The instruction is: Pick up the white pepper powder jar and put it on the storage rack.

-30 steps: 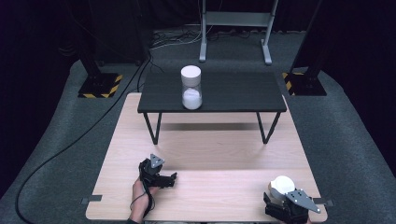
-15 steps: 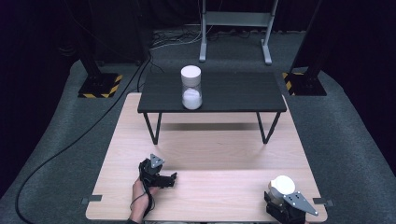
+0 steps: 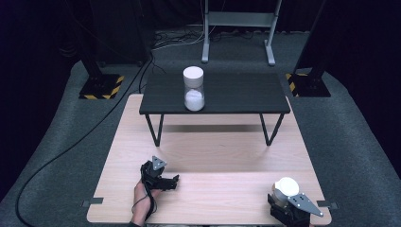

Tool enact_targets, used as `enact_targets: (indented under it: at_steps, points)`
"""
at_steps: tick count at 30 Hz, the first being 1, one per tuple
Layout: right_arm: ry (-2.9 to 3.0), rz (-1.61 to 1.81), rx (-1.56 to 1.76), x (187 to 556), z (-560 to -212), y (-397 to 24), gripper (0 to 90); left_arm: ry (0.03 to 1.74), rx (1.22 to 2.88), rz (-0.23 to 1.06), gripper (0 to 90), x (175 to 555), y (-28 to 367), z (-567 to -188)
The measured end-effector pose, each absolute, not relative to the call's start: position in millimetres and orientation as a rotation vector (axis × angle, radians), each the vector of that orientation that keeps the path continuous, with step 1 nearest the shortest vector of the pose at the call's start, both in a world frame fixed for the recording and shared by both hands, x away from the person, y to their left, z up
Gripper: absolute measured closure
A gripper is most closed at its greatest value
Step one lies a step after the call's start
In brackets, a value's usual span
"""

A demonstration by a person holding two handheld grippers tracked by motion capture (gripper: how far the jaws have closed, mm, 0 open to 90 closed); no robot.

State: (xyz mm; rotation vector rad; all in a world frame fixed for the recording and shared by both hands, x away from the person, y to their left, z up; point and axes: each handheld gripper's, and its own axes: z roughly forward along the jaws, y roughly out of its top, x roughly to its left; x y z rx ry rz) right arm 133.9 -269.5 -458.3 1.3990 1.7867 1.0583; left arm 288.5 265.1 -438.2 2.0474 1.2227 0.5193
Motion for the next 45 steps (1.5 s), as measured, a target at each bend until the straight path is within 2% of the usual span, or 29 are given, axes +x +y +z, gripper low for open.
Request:
enact_targets:
  at_steps: [11, 23, 31, 45]
  points:
    - [1.788, 1.082, 1.388, 145, -444, -273, 30.1, 1.224, 2.046, 0.519, 2.5, 288, 265, -438]
    - [1.8, 1.121, 1.319, 175, -421, -268, 30.1, 1.235, 2.007, 0.483, 2.9, 289, 275, -439]
    - [1.818, 1.133, 1.314, 192, -415, -268, 30.1, 1.233, 2.042, 0.525, 3.2, 288, 265, -438]
    - [1.832, 1.149, 1.296, 224, -398, -267, 30.1, 1.233, 2.039, 0.522, 3.2, 288, 266, -438]
